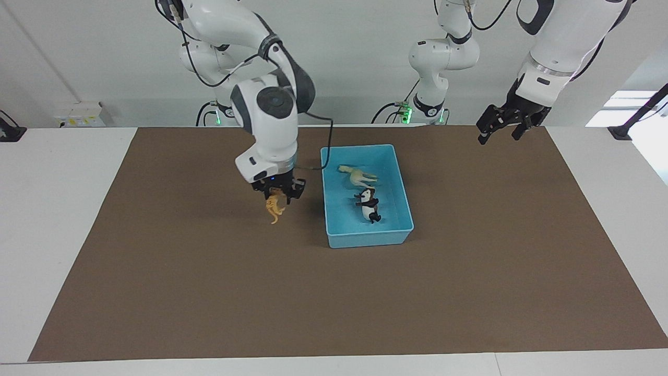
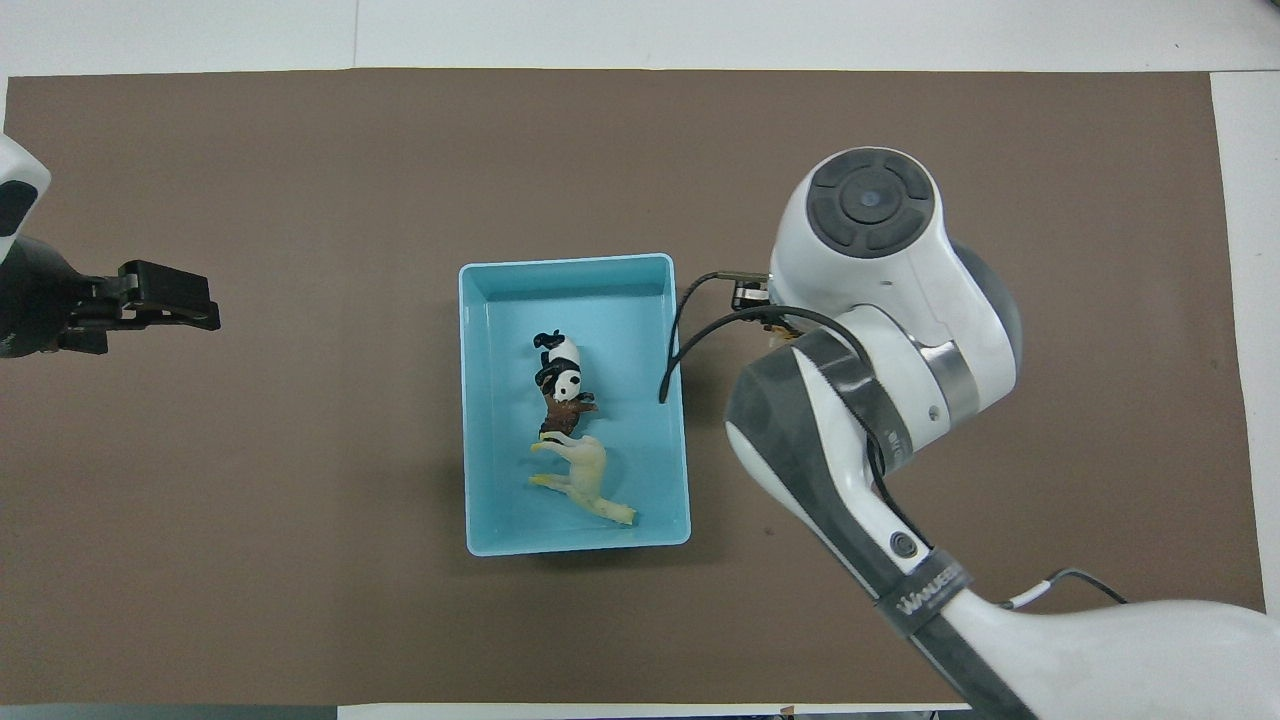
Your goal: Put all toys into storage box
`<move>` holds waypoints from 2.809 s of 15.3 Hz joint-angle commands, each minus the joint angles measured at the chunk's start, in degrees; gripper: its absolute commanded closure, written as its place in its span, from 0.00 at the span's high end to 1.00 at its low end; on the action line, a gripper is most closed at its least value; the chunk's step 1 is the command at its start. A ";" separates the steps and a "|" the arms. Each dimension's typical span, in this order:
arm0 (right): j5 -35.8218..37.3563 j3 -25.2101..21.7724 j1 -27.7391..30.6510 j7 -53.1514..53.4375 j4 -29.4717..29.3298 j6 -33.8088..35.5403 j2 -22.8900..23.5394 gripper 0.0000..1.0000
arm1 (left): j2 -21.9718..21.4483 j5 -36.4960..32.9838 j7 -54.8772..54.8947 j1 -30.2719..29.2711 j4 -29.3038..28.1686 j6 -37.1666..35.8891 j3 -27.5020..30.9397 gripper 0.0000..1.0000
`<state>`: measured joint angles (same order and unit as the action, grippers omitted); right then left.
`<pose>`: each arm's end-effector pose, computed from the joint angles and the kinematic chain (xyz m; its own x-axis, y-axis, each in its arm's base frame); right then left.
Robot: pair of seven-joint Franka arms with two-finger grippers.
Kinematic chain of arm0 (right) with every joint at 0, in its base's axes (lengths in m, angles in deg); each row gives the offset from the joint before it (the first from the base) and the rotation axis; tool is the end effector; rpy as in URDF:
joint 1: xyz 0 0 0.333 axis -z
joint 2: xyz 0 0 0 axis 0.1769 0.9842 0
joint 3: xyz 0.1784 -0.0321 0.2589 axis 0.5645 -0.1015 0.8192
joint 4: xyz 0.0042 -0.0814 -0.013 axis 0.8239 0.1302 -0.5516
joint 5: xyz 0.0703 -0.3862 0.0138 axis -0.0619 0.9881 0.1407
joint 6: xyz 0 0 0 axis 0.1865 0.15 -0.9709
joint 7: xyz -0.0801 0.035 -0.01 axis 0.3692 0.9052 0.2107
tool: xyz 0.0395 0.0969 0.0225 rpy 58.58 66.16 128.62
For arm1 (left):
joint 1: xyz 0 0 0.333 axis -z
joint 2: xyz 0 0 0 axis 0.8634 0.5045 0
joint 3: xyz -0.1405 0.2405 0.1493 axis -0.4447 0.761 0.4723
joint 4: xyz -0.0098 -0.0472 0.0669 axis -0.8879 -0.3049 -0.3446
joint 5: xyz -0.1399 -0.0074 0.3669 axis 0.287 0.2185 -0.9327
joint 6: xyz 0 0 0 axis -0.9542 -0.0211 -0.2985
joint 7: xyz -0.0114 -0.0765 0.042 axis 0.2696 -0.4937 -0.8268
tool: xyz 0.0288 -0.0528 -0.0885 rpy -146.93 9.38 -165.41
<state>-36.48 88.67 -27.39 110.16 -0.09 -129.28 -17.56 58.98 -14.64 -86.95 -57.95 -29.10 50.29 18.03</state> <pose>0.5660 0.3148 0.4765 0.9695 -0.2438 0.0238 -0.2449 -0.9670 0.0708 0.5377 -0.0689 0.6109 0.9953 0.0963 -0.0090 0.0966 -0.9947 0.0352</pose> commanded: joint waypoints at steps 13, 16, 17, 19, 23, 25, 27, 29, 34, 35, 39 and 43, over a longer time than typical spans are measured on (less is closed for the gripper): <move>-1.54 -0.24 -8.65 17.03 -2.89 -3.37 2.88 1.00 | 3.72 -1.80 7.43 -1.32 4.18 -0.84 -1.25 1.00; -1.62 -0.15 -0.66 6.72 -2.98 -1.70 -1.07 1.00 | 2.49 -1.80 7.42 -1.58 3.48 -1.01 -1.08 1.00; -1.71 -0.15 2.50 -0.04 -2.98 -1.18 -2.22 1.00 | 2.05 -1.80 7.42 -1.93 2.34 -1.19 -0.99 1.00; -1.71 -0.15 8.21 -11.13 -2.89 -0.56 -3.89 1.00 | 1.43 -1.80 7.34 -2.19 1.81 -1.54 -0.82 1.00; -4.07 -0.15 18.07 -31.43 -2.81 3.04 -6.61 1.00 | 1.34 -1.80 7.34 -2.11 1.80 -1.45 -0.73 1.00; -4.61 -0.15 21.06 -37.26 -2.54 7.50 -8.81 1.00 | 1.34 -1.80 7.34 -2.11 1.80 -1.54 -0.73 1.00; -5.57 -0.15 23.61 -39.04 -2.28 14.00 -11.62 1.00 | 1.34 -1.80 7.34 -2.19 1.80 -1.45 -0.73 1.00; -8.29 -1.20 25.28 -42.10 -1.15 16.31 -14.69 1.00 | 1.34 -1.80 7.34 -2.19 1.80 -1.45 -0.73 1.00; -8.56 -5.94 27.58 -51.69 -1.14 18.17 -17.34 1.00 | 1.34 -1.80 7.34 -2.19 1.80 -1.45 -0.73 1.00; -8.56 -6.39 27.49 -51.35 -0.87 18.25 -18.04 1.00 | 1.34 -1.80 7.34 -2.19 1.80 -1.45 -0.73 1.00; -9.70 -8.05 26.44 -47.58 -0.78 20.27 -18.14 1.00 | 1.34 -1.80 7.34 -2.19 1.80 -1.45 -0.73 1.00; -9.80 -9.20 25.73 -47.83 -0.70 22.47 -18.31 1.00 | 1.34 -1.80 7.34 -2.19 1.80 -1.54 -0.73 1.00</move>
<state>-44.91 80.25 -1.24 61.61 -2.43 -107.50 -34.50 61.74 -15.86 -80.13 -59.48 -26.00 49.27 17.62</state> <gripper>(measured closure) 0.000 0.000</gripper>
